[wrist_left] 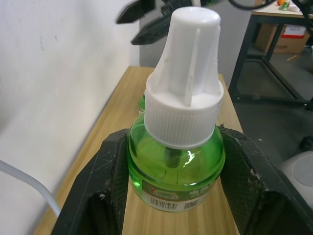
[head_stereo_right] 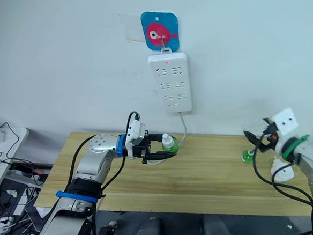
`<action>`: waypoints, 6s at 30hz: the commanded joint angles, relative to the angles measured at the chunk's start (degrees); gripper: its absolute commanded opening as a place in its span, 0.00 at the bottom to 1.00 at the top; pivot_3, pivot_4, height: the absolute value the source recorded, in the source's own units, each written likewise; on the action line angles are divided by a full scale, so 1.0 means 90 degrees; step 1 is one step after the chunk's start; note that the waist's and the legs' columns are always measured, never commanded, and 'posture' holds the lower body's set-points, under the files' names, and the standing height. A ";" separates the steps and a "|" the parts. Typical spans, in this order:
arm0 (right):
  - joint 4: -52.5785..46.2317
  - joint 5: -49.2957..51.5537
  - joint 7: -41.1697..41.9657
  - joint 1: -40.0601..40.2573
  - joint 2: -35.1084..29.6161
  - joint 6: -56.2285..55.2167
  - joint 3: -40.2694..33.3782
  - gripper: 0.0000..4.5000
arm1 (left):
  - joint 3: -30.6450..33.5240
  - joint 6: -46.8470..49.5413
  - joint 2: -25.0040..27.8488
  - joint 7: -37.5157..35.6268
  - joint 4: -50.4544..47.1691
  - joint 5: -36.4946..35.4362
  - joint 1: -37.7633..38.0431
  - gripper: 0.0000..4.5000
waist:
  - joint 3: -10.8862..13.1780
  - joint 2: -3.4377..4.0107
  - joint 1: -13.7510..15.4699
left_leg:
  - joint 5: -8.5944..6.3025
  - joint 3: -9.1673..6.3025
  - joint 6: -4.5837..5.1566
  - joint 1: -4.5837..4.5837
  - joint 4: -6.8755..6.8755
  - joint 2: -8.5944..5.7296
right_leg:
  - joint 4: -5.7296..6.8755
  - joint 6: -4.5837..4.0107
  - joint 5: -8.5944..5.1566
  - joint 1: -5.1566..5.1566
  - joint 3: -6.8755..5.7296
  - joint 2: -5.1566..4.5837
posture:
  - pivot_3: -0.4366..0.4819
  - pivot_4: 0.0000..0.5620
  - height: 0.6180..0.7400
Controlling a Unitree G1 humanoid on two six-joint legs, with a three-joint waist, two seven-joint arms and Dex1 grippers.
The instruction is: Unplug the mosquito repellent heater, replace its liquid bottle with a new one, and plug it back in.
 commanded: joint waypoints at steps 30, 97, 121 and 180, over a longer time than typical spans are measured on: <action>0.1188 -0.0180 -0.2466 -0.0479 0.0086 -0.0487 -0.1656 0.99 | 0.0181 -0.0050 -0.0059 0.0315 -0.0184 -0.0087 0.0070 0.50 | 0.0001 0.0023 -0.0186 | 0.0000 0.0042 0.0001 0.0077 -0.0022 0.0003 | 0.0003 0.0002 -0.0001 0.0051 0.0043 0.0004 | 0.51 0.34 1.00; -0.1939 0.1425 0.1960 -0.2991 0.1358 0.1689 0.3337 0.10 | 0.0044 0.0051 -0.0169 -0.0265 -0.0229 -0.0151 -0.0197 0.50 | 0.0040 0.0038 -0.0062 | 0.0003 0.0015 0.0000 0.0037 -0.0085 0.0009 | -0.0058 0.0004 -0.0002 0.0014 0.0009 0.0003 | 0.52 0.35 1.00; -0.1556 0.1589 0.3614 -0.3385 0.0852 0.1909 0.2875 0.84 | -0.0055 0.0246 0.0171 -0.0406 -0.0841 -0.0263 0.0175 0.50 | 0.0054 0.0037 0.0186 | 0.0004 -0.0010 0.0003 0.0022 -0.0095 0.0011 | -0.0082 -0.0002 -0.0005 0.0012 -0.0020 -0.0002 | 0.59 0.36 1.00; -0.1311 0.1431 0.4221 -0.3314 0.0723 0.1392 0.2942 0.99 | -0.0270 0.0344 0.0177 -0.0895 -0.0938 -0.0393 0.0032 0.50 | 0.0052 0.0036 0.0250 | 0.0011 -0.0020 0.0004 0.0009 -0.0086 -0.0001 | -0.0069 -0.0002 -0.0004 0.0005 -0.0031 -0.0014 | 0.58 0.35 1.00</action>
